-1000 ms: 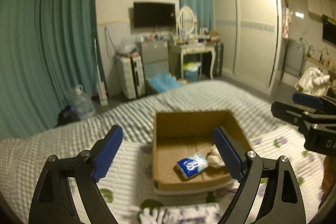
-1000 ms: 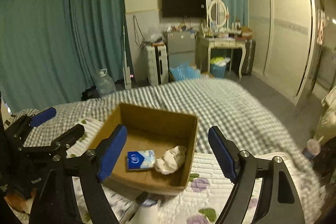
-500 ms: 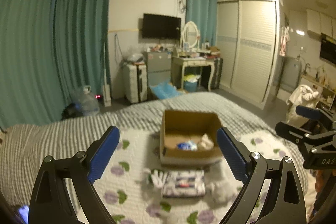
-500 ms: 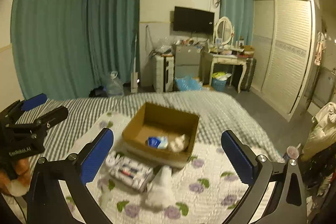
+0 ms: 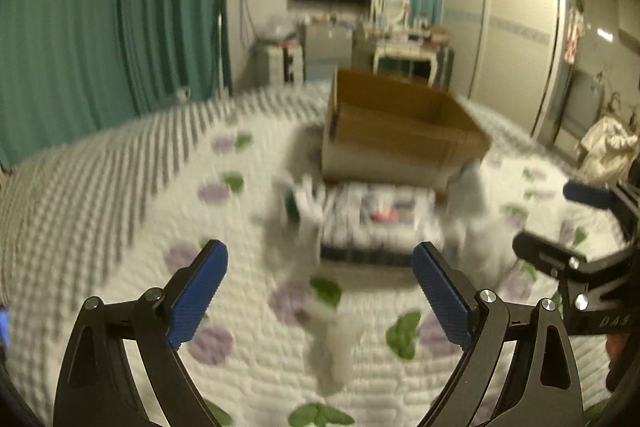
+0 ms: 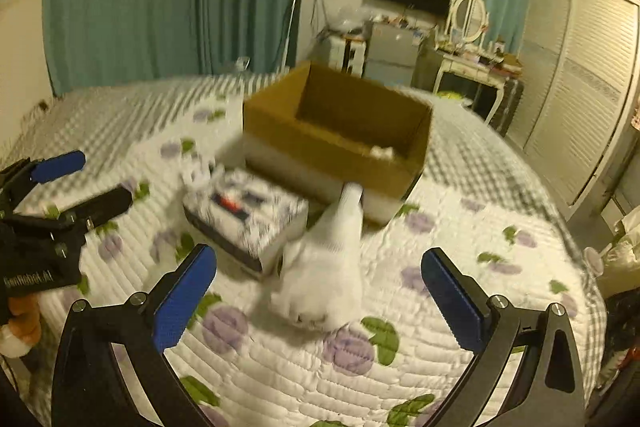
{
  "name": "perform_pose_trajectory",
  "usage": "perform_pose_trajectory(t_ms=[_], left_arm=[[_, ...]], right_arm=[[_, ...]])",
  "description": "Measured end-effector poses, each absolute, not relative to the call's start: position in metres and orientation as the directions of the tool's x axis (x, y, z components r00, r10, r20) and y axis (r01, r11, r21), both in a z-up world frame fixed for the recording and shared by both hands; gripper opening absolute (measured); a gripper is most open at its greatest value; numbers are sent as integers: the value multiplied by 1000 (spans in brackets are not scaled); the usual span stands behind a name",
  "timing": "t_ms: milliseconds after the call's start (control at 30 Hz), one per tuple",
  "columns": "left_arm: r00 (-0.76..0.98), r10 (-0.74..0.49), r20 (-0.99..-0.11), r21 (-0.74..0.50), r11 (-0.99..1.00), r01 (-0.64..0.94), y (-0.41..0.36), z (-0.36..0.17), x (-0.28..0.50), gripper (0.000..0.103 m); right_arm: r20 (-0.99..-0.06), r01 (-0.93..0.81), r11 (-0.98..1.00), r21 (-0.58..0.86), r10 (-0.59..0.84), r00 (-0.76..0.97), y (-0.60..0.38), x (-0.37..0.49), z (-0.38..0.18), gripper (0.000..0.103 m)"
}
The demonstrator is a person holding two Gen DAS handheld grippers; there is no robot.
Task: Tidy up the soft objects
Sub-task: 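Grasp the white plastic toy with the left gripper while the right grasps the white sock, then carry the toy and sock over the box and open both grippers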
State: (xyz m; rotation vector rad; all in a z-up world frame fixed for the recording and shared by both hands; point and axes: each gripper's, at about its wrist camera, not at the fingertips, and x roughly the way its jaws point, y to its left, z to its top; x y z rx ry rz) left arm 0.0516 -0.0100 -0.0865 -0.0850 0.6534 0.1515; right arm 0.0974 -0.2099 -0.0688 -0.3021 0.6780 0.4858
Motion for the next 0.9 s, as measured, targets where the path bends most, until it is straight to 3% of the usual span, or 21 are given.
perform_pose_trajectory(t_ms=[200,333,400,567,633,733,800,900], left_arm=[[698,93,-710,-48,982,-180,-17,-143,56,93],[653,71,-754,-63,982,-179,-17,-165,57,86],[647,54,-760,-75,982,-171,-18,-170,56,86],[648,-2,-761,-114,985,-131,-19,-170,53,62],[648,-20,-761,-113,988,-102,-23,-169,50,45],[647,-23,-762,-98,992,-79,-28,-165,49,29],[650,-22,-760,-90,993,-72,-30,-162,46,22],[649,-44,-760,-115,991,-67,-30,-156,41,21]], right_arm=[[-743,-527,849,-45,325,585,-208,121,-119,94],[-779,-522,853,-24,312,545,-208,131,-138,74],[-780,-515,857,6,326,533,-213,133,-139,70],[-778,-513,857,35,345,524,-221,131,-133,56],[-777,-512,858,45,353,522,-224,130,-131,53],[-773,-517,855,36,352,528,-226,123,-127,48],[-769,-517,855,36,354,532,-227,118,-124,46],[-756,-521,853,20,354,550,-229,107,-112,43]])
